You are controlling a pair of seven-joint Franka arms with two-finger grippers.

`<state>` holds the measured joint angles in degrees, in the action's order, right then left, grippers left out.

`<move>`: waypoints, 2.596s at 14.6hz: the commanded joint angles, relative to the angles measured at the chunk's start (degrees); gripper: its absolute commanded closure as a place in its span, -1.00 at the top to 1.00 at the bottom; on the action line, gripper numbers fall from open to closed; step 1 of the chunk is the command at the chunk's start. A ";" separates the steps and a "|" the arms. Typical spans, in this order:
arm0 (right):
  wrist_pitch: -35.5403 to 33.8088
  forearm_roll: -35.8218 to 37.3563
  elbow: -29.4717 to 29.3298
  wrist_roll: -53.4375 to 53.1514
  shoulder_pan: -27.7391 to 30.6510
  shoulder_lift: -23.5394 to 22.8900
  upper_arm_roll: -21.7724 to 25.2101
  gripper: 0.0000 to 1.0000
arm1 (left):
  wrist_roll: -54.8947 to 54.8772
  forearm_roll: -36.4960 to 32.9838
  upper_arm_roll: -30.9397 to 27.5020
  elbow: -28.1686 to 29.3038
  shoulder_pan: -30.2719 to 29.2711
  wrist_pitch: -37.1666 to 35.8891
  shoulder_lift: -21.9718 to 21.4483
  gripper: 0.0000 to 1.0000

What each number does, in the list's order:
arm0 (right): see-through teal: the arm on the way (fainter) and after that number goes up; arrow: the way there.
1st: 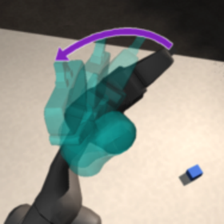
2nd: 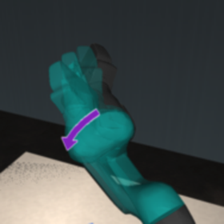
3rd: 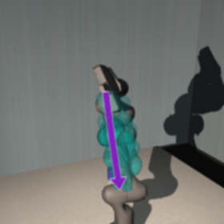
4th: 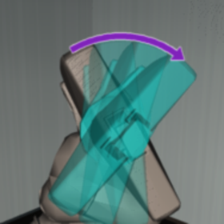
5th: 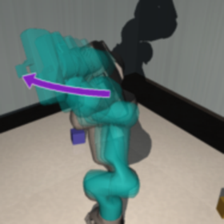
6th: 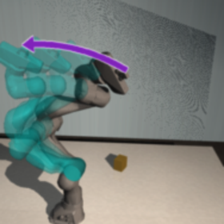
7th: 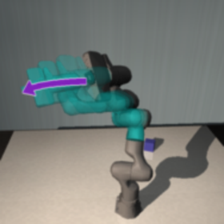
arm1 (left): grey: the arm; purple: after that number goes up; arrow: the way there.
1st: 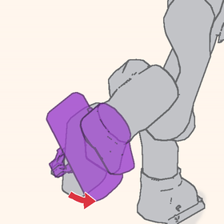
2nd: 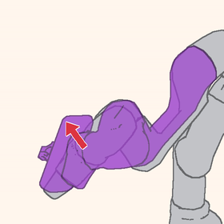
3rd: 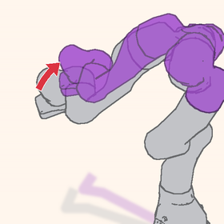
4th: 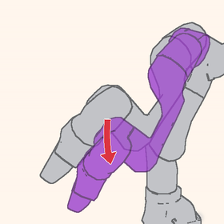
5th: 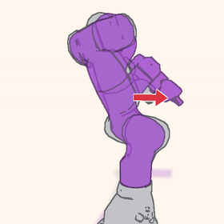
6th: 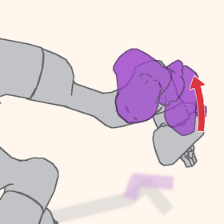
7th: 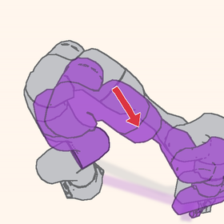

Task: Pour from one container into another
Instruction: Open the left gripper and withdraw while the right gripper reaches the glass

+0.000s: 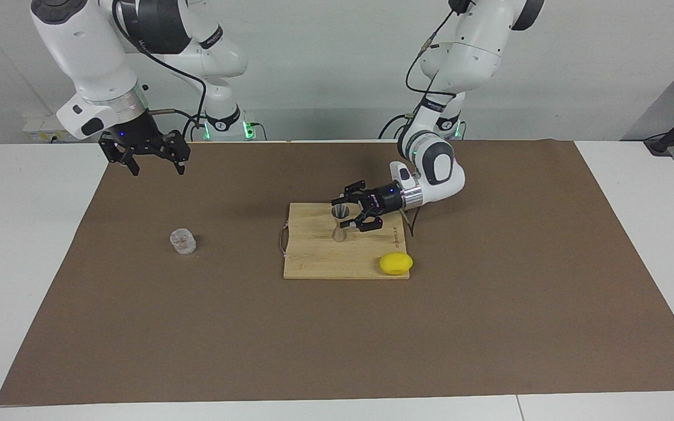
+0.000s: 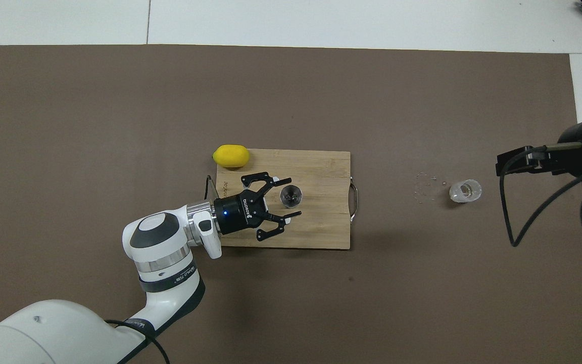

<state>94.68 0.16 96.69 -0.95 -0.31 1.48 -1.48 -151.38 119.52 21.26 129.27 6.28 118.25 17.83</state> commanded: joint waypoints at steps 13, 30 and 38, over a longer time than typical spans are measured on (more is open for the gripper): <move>12.18 -15.69 14.30 47.23 12.78 3.35 -0.01 1.00 | -1.55 -10.60 -0.87 5.46 -11.18 -8.90 -1.92 1.00; 23.09 -44.35 24.86 116.77 22.28 -12.02 -0.01 1.00 | 16.01 -62.63 -1.22 -7.60 -43.89 -30.53 -12.46 1.00; 23.71 -56.05 28.37 130.50 22.81 -18.09 -0.01 0.99 | 28.59 -83.47 -4.02 -31.16 -44.52 -40.19 -12.38 1.00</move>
<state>117.25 -53.31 123.39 127.57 22.36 -17.68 -1.02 -125.32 40.44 18.18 103.59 -38.04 81.26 4.71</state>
